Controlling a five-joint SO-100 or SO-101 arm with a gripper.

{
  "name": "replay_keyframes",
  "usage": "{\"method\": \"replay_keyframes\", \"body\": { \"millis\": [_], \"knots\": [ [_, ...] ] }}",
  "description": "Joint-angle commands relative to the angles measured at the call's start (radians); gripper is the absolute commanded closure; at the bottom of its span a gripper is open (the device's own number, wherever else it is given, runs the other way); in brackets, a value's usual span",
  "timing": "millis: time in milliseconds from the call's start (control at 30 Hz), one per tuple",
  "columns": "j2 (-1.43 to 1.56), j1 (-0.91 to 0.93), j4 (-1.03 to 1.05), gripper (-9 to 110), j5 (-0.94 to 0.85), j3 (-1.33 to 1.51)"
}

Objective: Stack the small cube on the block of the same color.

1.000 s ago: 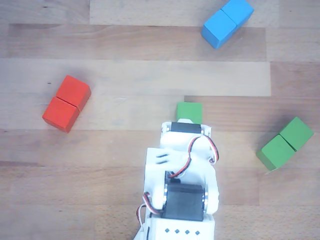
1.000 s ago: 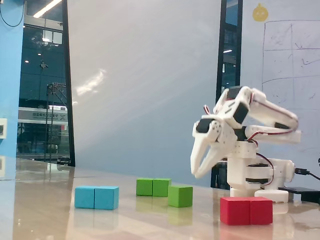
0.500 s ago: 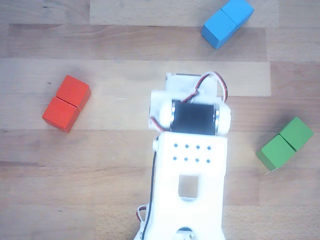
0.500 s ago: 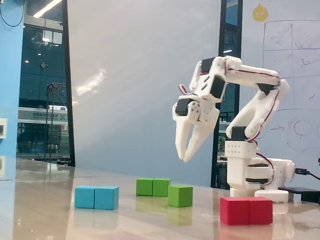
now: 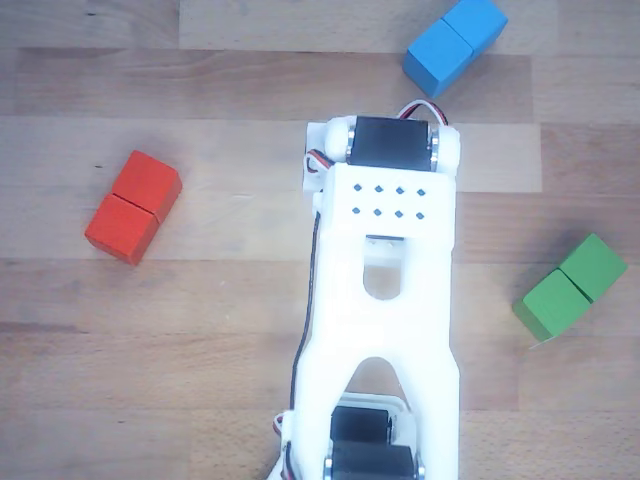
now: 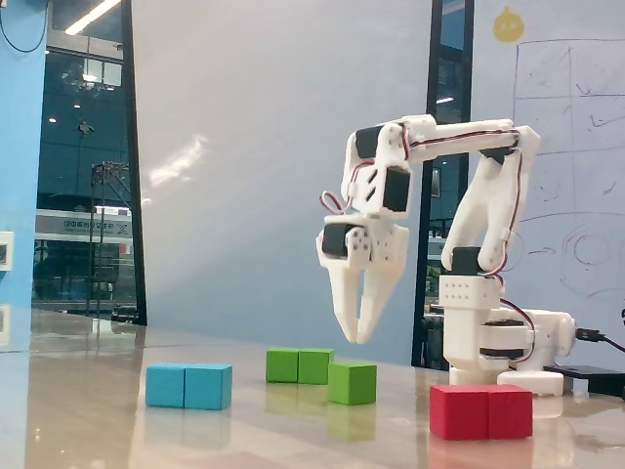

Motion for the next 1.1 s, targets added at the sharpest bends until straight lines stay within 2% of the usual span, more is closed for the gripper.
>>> {"method": "replay_keyframes", "body": {
  "millis": [0,367,767,1067],
  "knots": [
    [-0.005,0.009,0.041,101,-0.009,-0.092],
    [-0.025,0.011,0.034,101,-0.009,-0.092],
    [-0.028,0.037,0.052,85,-0.008,-0.077],
    [-0.112,0.092,0.054,83,-0.011,-0.078]
  ]
}}
